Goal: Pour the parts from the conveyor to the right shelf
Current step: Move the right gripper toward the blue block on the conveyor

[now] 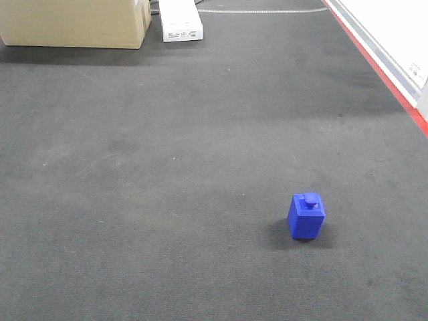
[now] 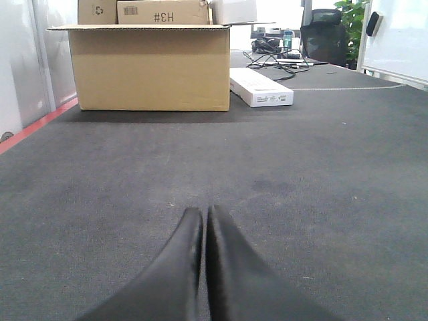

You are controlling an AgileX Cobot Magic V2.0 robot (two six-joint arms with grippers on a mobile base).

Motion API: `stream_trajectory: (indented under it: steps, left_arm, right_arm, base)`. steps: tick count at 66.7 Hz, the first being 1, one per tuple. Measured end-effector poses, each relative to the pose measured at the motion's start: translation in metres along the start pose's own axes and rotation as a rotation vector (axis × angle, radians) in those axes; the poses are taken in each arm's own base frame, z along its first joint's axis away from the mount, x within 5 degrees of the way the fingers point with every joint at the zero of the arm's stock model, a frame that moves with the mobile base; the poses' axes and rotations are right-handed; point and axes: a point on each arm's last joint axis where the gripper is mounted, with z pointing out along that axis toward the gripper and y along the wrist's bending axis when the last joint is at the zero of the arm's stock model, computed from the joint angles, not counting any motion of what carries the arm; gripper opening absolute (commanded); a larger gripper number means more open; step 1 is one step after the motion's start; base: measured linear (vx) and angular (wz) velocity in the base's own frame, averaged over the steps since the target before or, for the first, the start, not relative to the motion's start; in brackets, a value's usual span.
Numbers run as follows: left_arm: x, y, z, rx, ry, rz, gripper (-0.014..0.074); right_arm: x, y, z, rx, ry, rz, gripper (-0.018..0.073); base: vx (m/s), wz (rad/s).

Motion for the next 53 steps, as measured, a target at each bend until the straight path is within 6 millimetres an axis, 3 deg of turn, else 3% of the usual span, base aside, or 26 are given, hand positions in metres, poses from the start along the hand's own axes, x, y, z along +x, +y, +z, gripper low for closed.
stream_trajectory:
  steps: [8, 17, 27, 40, 53]
  left_arm:
    - [0.000, 0.000, 0.000, 0.000, 0.000, 0.000, -0.0006]
    - [0.000, 0.000, 0.000, 0.000, 0.000, 0.000, -0.0006]
    - [0.000, 0.000, 0.000, 0.000, 0.000, 0.000, -0.0006]
    - [0.000, 0.000, 0.000, 0.000, 0.000, 0.000, -0.0006]
    - [0.000, 0.000, 0.000, 0.000, 0.000, 0.000, -0.0006]
  right_arm:
    - [-0.002, 0.000, 0.000, -0.001, 0.033, 0.031, -0.0009]
    - [-0.032, -0.004, 0.010, -0.006, 0.123, 0.035, -0.0009]
    - [-0.056, -0.006, 0.034, -0.022, 0.372, 0.035, -0.0009]
    - [-0.040, -0.004, 0.063, -0.052, 0.730, 0.069, -0.0009]
    - [-0.020, -0.001, 0.077, -0.060, 0.894, 0.093, -0.0008]
  base:
    - [0.00, 0.00]
    - [0.00, 0.00]
    - [0.00, 0.00]
    - [0.00, 0.00]
    - [0.00, 0.00]
